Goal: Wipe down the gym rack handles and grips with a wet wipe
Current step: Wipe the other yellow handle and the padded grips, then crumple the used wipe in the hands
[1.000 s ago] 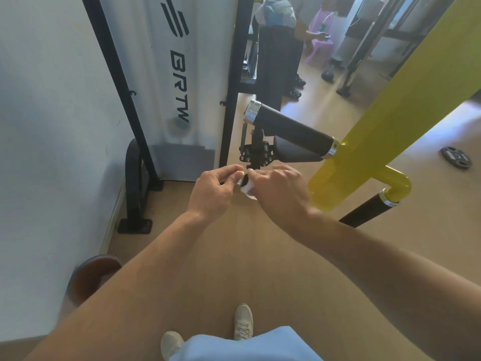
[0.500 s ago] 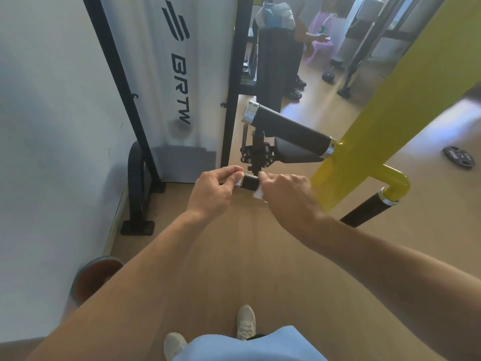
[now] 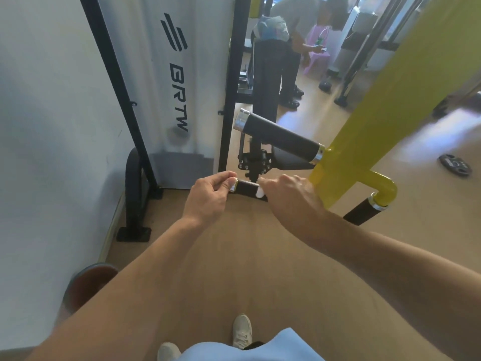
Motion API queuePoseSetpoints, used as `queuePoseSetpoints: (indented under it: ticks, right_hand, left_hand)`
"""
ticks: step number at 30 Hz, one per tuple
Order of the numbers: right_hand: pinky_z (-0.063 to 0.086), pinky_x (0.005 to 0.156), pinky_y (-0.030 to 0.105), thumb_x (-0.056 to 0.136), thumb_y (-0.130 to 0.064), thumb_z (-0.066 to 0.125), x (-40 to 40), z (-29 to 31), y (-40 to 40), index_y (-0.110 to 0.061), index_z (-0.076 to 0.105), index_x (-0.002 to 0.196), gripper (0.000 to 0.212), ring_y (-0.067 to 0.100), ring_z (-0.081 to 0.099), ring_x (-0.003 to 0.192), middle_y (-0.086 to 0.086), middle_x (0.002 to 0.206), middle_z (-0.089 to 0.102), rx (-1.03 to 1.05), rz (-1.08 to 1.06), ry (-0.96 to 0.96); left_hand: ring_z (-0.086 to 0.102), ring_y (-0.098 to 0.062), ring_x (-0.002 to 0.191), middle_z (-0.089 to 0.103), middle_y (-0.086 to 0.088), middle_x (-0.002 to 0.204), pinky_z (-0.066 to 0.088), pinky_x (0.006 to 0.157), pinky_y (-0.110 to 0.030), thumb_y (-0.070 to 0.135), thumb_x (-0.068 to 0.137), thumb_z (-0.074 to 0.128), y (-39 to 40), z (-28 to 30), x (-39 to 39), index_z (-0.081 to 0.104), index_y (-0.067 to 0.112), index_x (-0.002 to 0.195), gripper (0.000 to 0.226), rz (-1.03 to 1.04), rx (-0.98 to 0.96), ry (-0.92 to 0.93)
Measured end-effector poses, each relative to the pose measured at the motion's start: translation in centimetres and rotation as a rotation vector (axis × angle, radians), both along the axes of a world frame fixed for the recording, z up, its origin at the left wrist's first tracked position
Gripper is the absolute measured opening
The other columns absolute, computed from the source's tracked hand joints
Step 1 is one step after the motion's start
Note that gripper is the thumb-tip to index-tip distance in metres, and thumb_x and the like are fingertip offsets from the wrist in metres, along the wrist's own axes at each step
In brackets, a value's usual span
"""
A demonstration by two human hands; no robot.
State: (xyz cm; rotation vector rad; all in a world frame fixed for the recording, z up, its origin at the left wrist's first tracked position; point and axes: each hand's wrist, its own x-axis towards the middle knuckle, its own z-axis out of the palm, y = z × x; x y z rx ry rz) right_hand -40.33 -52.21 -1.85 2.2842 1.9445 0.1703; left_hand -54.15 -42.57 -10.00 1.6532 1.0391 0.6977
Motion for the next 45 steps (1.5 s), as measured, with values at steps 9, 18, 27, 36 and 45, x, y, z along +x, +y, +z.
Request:
queuePoseSetpoints:
  ticks: [9,18,27,36,45]
  right_hand:
    - [0.045,0.077,0.036,0.102,-0.023,0.048,0.0,-0.5,4.5,-0.009,0.057,0.131,0.033,0.031,0.061,0.109,0.009,0.109,0.058,-0.487,0.105,0.236]
    - [0.049,0.092,0.049,0.1,-0.017,0.047,0.0,-1.2,0.0,-0.014,0.058,0.122,0.025,0.032,0.066,0.094,0.007,0.103,0.067,-0.388,0.059,-0.452]
    - [0.042,0.075,0.04,0.099,-0.015,0.032,-2.9,2.8,-2.9,-0.013,0.073,0.098,0.041,0.031,0.063,0.091,0.011,0.094,0.071,-0.191,0.511,-0.379]
    - [0.06,0.063,0.032,0.093,-0.025,0.061,-6.8,-2.6,1.1,-0.036,0.063,0.092,0.011,0.006,0.066,0.069,-0.016,0.076,0.068,-0.075,0.369,0.752]
    - [0.047,0.05,0.014,0.086,0.002,0.06,-15.0,-7.6,3.2,-0.032,0.078,0.073,0.041,0.009,0.063,0.074,-0.012,0.086,0.07,-0.318,0.241,1.201]
  left_hand:
    - [0.063,-0.011,0.102,0.071,0.001,0.118,0.043,0.068,0.005,0.032,0.098,0.059,-0.5,0.8,-0.7,0.071,0.018,0.122,0.03,0.05,-0.04,-0.034]
    - [0.058,-0.008,0.108,0.07,0.004,0.121,0.039,0.078,-0.006,0.036,0.098,0.059,-1.3,1.0,-0.1,0.07,0.023,0.123,0.031,0.094,-0.053,-0.014]
    - [0.063,-0.007,0.111,0.072,0.011,0.118,0.045,0.079,-0.002,0.044,0.095,0.061,-2.5,0.4,-0.6,0.072,0.028,0.12,0.032,0.181,-0.155,-0.071]
    - [0.073,-0.014,0.095,0.078,0.001,0.104,0.056,0.09,-0.036,0.068,0.084,0.052,-7.1,-3.1,-8.5,0.074,0.023,0.104,0.055,0.466,-0.42,-0.193]
    - [0.069,-0.013,0.085,0.075,0.001,0.09,0.055,0.069,-0.023,0.051,0.085,0.066,-11.3,-5.6,-16.1,0.075,0.021,0.098,0.033,0.626,-0.442,-0.349]
